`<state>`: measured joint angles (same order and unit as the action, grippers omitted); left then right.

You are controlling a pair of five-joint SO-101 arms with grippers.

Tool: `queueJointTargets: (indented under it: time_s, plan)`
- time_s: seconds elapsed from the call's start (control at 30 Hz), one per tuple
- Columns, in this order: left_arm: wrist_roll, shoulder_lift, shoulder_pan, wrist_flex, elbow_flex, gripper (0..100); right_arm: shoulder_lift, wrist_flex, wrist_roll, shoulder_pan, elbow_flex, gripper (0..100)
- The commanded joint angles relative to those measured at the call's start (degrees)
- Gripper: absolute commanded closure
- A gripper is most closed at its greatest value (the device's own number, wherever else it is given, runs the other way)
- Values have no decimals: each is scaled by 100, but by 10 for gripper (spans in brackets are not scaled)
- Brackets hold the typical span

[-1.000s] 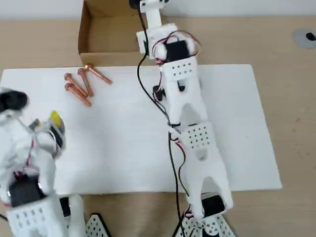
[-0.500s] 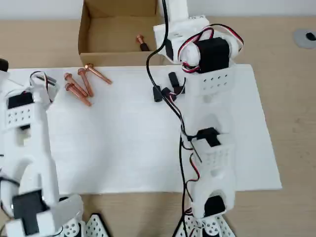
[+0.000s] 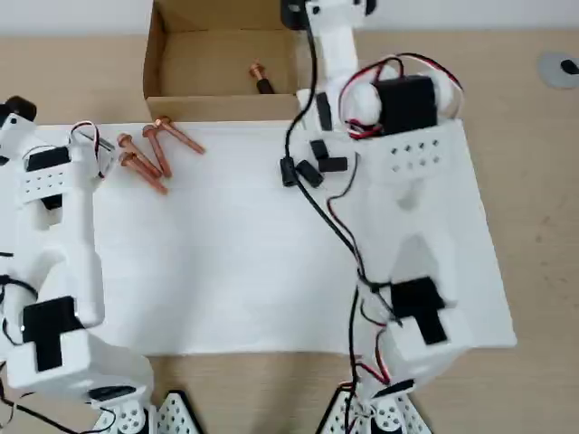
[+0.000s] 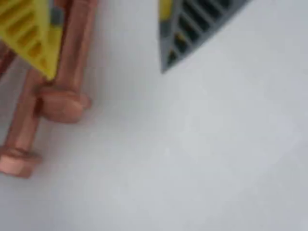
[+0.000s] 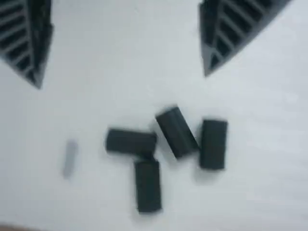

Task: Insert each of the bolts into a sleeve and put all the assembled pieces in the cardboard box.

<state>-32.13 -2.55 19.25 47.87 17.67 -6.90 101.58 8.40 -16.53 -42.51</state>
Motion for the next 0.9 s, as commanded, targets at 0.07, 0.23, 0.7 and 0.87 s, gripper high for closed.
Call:
queueJointTargets:
  time_s: [0.07, 0.23, 0.7, 0.87]
  plan:
    - [35, -295, -369, 1143, -1196, 843, 655, -167, 62, 391, 848, 764]
    - [-246, -778, -677, 2382, -2505, 843, 927, -334, 62, 426, 1464, 765]
    - [-580, -2923, -659, 3851, -4668, 844, 1604, -809, 44, 418, 2897, 764]
    - [-580, -3468, -651, 3877, -5319, 844, 1921, -1134, 35, 426, 3547, 764]
